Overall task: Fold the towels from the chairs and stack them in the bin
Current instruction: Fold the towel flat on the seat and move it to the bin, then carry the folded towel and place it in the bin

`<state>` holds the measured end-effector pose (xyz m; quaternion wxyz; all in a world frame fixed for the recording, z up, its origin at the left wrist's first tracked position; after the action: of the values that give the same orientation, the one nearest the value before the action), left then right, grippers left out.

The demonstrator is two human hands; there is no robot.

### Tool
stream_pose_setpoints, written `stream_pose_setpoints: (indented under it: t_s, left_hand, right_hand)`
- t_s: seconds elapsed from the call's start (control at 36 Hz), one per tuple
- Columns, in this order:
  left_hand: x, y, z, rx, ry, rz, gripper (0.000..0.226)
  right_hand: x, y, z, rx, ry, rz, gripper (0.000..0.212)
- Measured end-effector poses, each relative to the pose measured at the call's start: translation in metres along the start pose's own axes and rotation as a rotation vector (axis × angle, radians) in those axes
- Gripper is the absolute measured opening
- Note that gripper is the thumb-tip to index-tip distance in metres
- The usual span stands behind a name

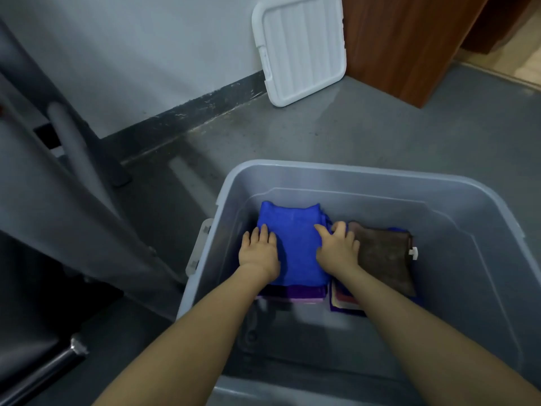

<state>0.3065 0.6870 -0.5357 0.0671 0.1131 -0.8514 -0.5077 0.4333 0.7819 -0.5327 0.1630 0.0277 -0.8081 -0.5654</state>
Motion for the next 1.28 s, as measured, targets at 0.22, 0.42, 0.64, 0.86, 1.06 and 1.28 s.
stream_pose_setpoints:
  t_s: [0.22, 0.42, 0.64, 0.86, 1.06, 1.28]
  left_hand:
    - [-0.002, 0.074, -0.04, -0.265, -0.023, -0.079, 0.039]
    - [0.01, 0.148, -0.098, -0.454, 0.002, -0.244, 0.026]
    - [0.024, 0.227, -0.203, -0.703, -0.005, -0.303, 0.027]
    - [0.073, 0.278, -0.307, -0.905, 0.047, -0.278, 0.024]
    - [0.142, 0.275, -0.398, -0.974, 0.183, -0.305, 0.023]
    - [0.241, 0.23, -0.489, -1.003, 0.386, -0.335, 0.022]
  right_hand:
    - [0.029, 0.047, -0.021, -0.05, 0.083, 0.164, 0.042]
    - [0.051, 0.125, -0.053, -0.139, 0.193, 0.398, 0.026]
    - [0.103, 0.22, -0.136, -0.283, 0.41, 0.488, 0.016]
    - [0.177, 0.275, -0.225, -0.338, 0.619, 0.561, 0.016]
    - [0.257, 0.276, -0.289, -0.322, 0.728, 0.575, 0.017]
    - [0.367, 0.242, -0.362, -0.244, 0.901, 0.532, 0.015]
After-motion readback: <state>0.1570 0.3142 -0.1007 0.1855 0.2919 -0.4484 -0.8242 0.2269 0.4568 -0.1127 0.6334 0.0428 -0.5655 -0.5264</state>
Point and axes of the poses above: each hand's wrist, its own z-axis towards the middle knuckle, its own y-axis out of the back of the hand, x = y × z, the point moved 10 cm from there along z, towards the middle knuckle, and after that the axes turned 8 degrees about -y, right-handed, at the moved point
